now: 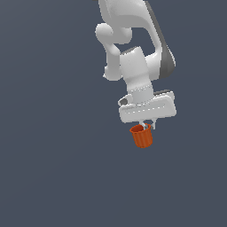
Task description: Pick up the object and move it to a goal position.
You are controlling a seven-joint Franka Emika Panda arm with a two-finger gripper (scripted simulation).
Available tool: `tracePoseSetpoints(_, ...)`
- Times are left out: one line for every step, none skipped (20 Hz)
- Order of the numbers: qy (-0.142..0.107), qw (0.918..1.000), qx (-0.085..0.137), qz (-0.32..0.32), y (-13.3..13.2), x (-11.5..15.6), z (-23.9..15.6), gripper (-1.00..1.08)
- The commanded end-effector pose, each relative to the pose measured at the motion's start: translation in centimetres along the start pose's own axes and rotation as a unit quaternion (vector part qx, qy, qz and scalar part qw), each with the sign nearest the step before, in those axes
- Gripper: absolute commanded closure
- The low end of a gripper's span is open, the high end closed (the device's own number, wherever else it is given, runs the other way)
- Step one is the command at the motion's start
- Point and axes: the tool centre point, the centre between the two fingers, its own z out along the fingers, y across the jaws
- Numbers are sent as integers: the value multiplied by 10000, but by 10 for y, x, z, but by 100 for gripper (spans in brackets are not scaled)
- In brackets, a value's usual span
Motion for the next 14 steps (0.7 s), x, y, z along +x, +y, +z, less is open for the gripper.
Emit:
tracePoseSetpoints(133, 9998, 142, -73, -9, 7, -6, 108)
tracePoseSetpoints(178, 9996, 194, -99, -12, 9, -8, 108)
tracePoseSetpoints(222, 9994, 245, -124, -15, 11, -10, 108)
tracePoseSetpoints(265, 9991, 296, -149, -18, 13, -12, 108)
tracePoseSetpoints(309, 9988, 346, -174, -21, 15, -15, 108)
tracePoseSetpoints(352, 9984, 396, -199, -24, 17, -17, 108)
tracePoseSetpoints(395, 9980, 446, -223, -27, 19, -19, 108)
tracePoseSetpoints(438, 9975, 497, -248, -29, 21, -21, 108)
tracePoseSetpoints(481, 9970, 547, -272, -32, 23, -24, 108)
tracePoseSetpoints(525, 9964, 599, -297, -35, 25, -26, 108)
tracePoseSetpoints(569, 9957, 650, -322, -38, 27, -29, 108)
tracePoseSetpoints(614, 9950, 703, -347, -41, 29, -31, 108)
tracePoseSetpoints(660, 9942, 757, -373, -44, 31, -34, 108)
tracePoseSetpoints(706, 9934, 811, -399, -47, 32, -37, 108)
